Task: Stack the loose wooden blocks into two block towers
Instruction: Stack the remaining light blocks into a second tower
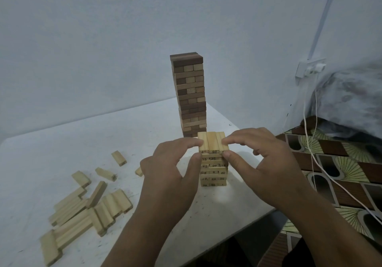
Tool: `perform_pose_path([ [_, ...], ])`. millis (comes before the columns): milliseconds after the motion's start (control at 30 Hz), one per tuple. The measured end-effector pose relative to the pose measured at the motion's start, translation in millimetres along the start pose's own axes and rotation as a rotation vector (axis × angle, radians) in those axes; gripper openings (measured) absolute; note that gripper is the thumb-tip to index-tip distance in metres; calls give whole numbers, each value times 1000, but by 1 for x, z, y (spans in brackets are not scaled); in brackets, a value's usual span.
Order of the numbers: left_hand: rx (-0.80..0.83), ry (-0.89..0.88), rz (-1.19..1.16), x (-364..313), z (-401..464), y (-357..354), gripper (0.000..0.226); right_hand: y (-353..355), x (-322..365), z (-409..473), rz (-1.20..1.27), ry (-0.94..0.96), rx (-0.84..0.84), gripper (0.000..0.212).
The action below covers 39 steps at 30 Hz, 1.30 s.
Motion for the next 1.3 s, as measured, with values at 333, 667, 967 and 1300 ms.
perform_pose_path([
  [333,17,26,4,0,0,1,25,-7,6,0,-47,3,-105,17],
  [667,22,16,-4,-2,1,1,21,-8,5,1,-63,-5,-90,21],
  [967,32,10,10,-2,-1,3,23,-7,6,2,-77,-5,-92,24],
  [1300,-78,-18,26,13,-2,42,16,-9,41,3,-12,169,-216,18],
])
Point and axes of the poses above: each hand's wrist, its own z-axis towards the middle knuckle, its own y-axis out of the back of the hand, x = y × z, the point moved 1 cm from there along z, towards the middle knuckle, and after that the axes turned 7 degrees about -x, right-handed, at the moved point
